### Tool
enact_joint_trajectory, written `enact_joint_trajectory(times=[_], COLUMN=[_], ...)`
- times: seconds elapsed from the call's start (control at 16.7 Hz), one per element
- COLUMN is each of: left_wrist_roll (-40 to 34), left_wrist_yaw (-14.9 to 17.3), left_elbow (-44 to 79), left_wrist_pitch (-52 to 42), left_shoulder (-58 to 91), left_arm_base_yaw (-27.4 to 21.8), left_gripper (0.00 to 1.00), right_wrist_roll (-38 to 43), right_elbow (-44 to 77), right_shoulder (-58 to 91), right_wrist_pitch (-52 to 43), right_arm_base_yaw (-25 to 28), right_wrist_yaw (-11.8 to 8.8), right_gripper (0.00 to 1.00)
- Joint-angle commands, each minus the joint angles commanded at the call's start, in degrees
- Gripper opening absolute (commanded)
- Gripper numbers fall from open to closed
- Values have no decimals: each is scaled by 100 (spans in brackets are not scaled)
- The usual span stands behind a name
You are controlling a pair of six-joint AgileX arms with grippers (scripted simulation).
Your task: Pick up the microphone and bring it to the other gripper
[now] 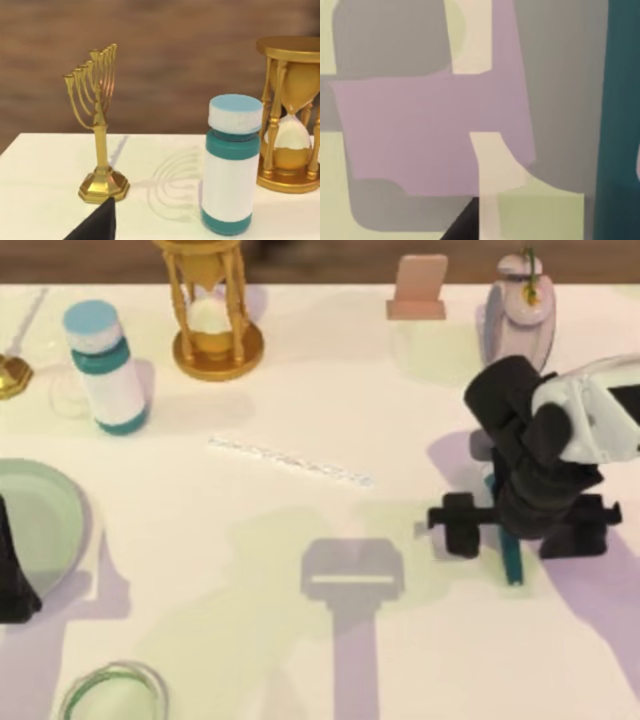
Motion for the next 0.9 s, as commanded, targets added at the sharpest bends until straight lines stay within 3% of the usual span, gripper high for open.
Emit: enact_joint_trajectory(times=[0.12, 0.54, 0.6, 0.66, 0.9], left_wrist_roll=[0, 0, 0, 0, 0], left_wrist_yaw=[0, 0, 0, 0, 0], left_elbow=[0, 0, 0, 0, 0], left_wrist_pitch=[0, 0, 0, 0, 0], left_shoulder=[0, 0, 0, 0, 0], left_arm_base_yaw=[0, 0, 0, 0, 0], left_gripper=[100, 100, 100, 100, 100], right_wrist_roll=[0, 0, -77, -79, -270], right_elbow=[0, 0, 139, 138, 19], right_shoulder=[0, 0, -370, -371, -489], right_wrist_pitch=[0, 0, -201, -194, 410], right_arm_base_yaw=[0, 0, 17, 17, 37], right_wrist_yaw=[0, 0, 133, 131, -42], right_gripper=[0, 0, 0, 0, 0])
